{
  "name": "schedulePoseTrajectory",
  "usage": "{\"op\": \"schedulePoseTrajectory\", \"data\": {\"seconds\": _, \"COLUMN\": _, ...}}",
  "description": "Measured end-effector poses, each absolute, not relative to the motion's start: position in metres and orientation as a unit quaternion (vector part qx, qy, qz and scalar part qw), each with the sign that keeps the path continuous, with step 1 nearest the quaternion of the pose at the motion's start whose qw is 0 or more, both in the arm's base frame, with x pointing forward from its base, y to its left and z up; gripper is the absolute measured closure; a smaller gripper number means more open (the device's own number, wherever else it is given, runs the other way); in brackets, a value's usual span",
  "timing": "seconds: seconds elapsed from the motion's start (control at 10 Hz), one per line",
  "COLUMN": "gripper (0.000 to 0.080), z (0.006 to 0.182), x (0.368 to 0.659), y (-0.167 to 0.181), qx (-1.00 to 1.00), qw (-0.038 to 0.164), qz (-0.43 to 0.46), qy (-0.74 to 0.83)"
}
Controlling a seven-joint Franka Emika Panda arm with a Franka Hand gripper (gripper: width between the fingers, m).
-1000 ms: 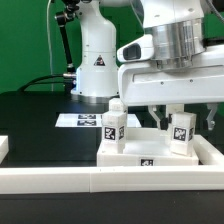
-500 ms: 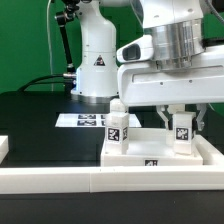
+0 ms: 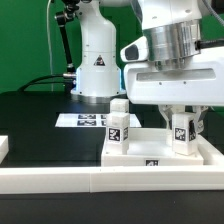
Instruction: Assemble square table
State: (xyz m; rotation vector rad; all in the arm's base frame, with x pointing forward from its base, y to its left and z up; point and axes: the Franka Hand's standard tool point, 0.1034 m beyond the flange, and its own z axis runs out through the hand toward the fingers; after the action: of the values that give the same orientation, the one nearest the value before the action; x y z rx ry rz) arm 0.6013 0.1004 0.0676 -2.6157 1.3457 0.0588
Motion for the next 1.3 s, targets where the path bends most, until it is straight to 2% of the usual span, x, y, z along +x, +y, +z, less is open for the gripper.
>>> {"op": "schedulePoseTrajectory", "data": {"seconds": 0.4, "gripper": 0.0509, "z": 0.067, "x": 0.605, "y": 0.112, "qx": -0.774, "qw": 0.107, "qz": 0.020, "qy": 0.624}}
{"op": "schedulePoseTrajectory", "data": {"seconds": 0.9, "gripper": 0.0509, "z": 0.067, "x": 0.603, "y": 0.122, "qx": -0.619, "qw": 0.106, "qz": 0.048, "qy": 0.776}}
{"op": "schedulePoseTrajectory", "data": {"seconds": 1.3, "gripper": 0.0509, "z": 0.067, "x": 0.604, "y": 0.119, "qx": -0.511, "qw": 0.106, "qz": 0.065, "qy": 0.850}}
